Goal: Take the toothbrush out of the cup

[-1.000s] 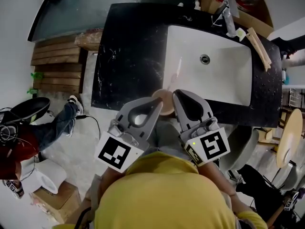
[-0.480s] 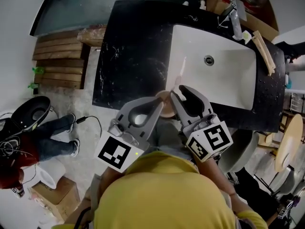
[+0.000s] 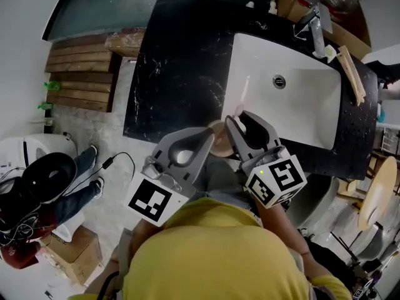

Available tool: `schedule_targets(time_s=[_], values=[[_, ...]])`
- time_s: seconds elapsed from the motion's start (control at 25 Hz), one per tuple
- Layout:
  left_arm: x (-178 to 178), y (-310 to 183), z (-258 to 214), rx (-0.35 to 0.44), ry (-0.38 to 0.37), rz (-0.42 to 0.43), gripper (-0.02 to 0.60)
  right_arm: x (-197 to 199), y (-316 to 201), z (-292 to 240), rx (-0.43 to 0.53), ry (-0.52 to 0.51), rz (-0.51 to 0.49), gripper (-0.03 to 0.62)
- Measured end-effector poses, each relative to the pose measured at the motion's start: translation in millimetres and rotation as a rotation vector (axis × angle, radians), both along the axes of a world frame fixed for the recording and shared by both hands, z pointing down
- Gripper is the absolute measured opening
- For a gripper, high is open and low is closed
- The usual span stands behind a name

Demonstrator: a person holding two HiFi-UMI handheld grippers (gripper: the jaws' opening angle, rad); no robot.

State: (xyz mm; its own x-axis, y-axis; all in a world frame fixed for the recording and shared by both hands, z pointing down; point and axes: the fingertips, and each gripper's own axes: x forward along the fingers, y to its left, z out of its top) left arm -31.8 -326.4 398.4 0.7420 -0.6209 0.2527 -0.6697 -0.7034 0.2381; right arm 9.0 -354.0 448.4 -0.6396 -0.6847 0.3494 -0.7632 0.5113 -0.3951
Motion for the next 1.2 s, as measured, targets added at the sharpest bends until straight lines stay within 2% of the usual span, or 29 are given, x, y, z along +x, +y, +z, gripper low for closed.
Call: schedule_targets(time_s=[0.48,0.8,1.2], values=[[-6,0,2,-0.012,-0.006,-0.026,0.008,-4,-4,4,-0.002,0.106,-0.043,0.089],[-9,3,0,-0.006,-0.007,-0.036,0.008,-8,-4,-7,-0.005,0.022,-0.040,0.029],[-10,12,-7,0.019,0.005,-0.038,0.008,-4,-1,-32,0.063,-0.017,-0.027,0.028]])
